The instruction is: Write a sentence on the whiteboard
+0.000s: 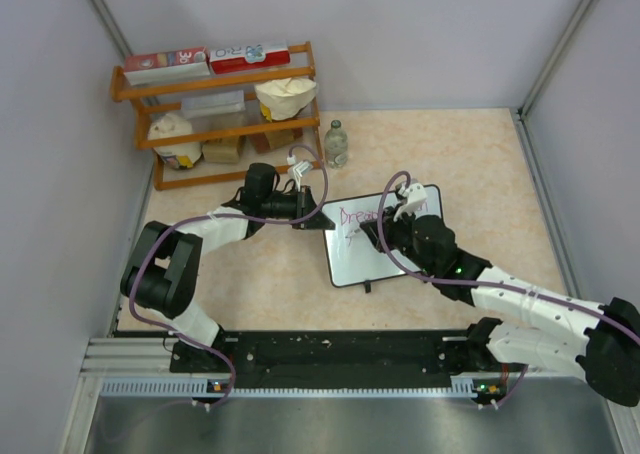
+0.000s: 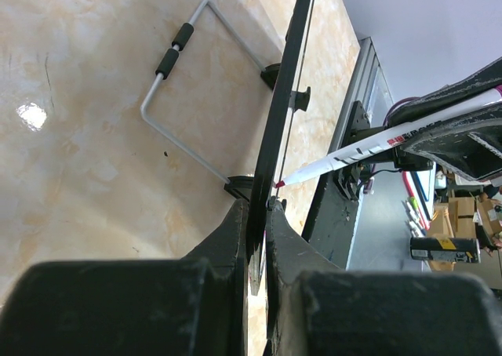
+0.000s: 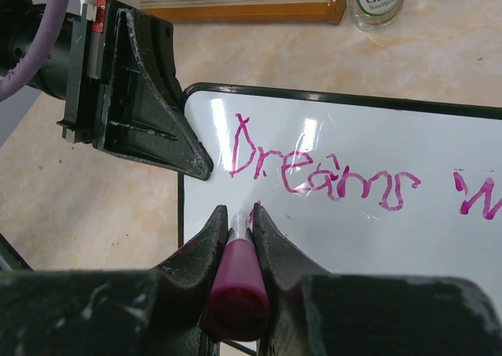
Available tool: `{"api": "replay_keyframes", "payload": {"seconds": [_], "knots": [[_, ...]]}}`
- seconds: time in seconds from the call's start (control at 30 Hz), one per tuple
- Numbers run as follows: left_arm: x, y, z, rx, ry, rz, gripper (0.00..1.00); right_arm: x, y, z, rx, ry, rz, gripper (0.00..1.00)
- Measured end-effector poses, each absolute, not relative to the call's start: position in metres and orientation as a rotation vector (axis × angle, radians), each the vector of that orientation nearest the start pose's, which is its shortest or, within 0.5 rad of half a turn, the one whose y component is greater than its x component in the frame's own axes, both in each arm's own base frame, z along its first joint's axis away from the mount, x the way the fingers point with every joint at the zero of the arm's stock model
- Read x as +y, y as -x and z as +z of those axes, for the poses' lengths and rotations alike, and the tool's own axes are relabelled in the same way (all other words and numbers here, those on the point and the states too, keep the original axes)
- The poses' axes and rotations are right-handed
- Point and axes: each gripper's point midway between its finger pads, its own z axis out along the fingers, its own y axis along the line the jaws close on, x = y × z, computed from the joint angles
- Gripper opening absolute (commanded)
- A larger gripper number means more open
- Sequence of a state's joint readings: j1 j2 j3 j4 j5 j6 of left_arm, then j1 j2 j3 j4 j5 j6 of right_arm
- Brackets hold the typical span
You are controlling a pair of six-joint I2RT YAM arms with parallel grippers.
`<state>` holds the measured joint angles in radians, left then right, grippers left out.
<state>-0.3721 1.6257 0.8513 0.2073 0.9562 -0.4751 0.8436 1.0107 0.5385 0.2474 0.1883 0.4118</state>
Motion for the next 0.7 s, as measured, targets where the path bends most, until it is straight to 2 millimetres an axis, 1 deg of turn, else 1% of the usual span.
{"api": "replay_keyframes", "payload": {"seconds": [0.23, 0.57, 0.7], "knots": [[-0.277, -0.286, 0.131, 2.179, -0.499, -1.495, 0.0, 0.253, -0.253, 0.185, 1.838, 0.244, 0.693, 0.0], [-0.277, -0.286, 0.131, 2.179, -0.499, -1.495, 0.0, 0.238, -0.254, 0.187, 1.835, 0.225, 0.618, 0.0], [-0.277, -0.285, 0.131, 2.179, -0.499, -1.497, 0.0, 0.235, -0.253, 0.188, 1.837, 0.224, 0.614, 0.0]]}}
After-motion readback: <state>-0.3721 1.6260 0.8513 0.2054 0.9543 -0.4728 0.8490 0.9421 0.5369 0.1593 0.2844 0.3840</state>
